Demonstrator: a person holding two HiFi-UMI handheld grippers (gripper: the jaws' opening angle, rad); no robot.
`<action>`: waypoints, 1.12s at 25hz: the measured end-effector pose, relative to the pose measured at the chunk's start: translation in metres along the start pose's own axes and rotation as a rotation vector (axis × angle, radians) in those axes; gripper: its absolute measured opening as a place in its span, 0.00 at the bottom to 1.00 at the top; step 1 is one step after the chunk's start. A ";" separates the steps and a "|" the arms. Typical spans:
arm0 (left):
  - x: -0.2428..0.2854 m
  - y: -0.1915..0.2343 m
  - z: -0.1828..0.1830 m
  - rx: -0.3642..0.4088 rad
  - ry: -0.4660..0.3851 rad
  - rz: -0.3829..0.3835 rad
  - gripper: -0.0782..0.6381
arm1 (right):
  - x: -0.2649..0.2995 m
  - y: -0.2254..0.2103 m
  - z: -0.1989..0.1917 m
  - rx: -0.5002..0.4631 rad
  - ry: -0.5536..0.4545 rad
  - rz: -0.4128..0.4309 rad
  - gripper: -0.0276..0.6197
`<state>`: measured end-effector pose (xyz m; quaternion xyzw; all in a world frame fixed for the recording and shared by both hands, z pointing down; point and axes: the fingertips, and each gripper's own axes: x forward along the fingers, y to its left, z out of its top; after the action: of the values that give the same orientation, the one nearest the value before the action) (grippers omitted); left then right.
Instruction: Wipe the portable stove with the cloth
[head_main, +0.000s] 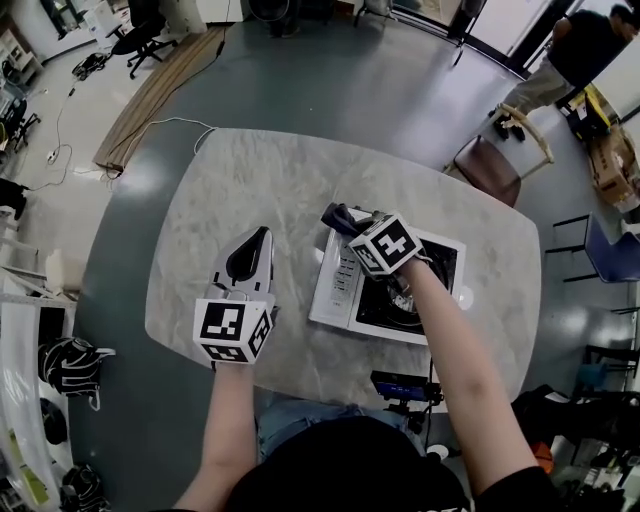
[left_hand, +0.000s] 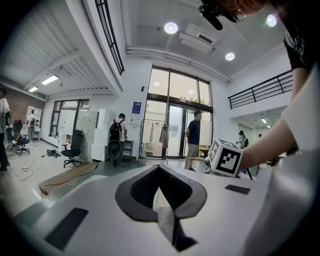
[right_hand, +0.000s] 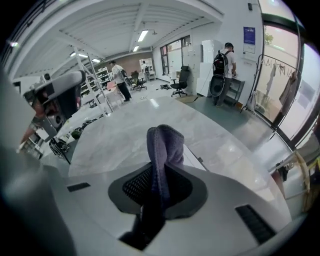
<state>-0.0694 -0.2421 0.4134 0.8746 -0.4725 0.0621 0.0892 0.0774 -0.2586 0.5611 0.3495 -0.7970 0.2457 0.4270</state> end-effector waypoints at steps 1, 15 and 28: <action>-0.002 0.000 0.002 0.003 -0.005 -0.004 0.12 | 0.000 0.005 -0.001 -0.021 0.007 -0.001 0.15; -0.022 -0.022 0.012 0.035 -0.035 -0.079 0.12 | -0.016 0.099 -0.042 -0.212 0.079 0.075 0.15; -0.030 -0.024 0.021 0.055 -0.056 -0.114 0.12 | -0.023 0.167 -0.067 -0.365 0.189 0.262 0.15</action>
<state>-0.0656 -0.2090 0.3850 0.9037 -0.4221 0.0452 0.0550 -0.0077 -0.0980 0.5599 0.1355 -0.8234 0.1823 0.5201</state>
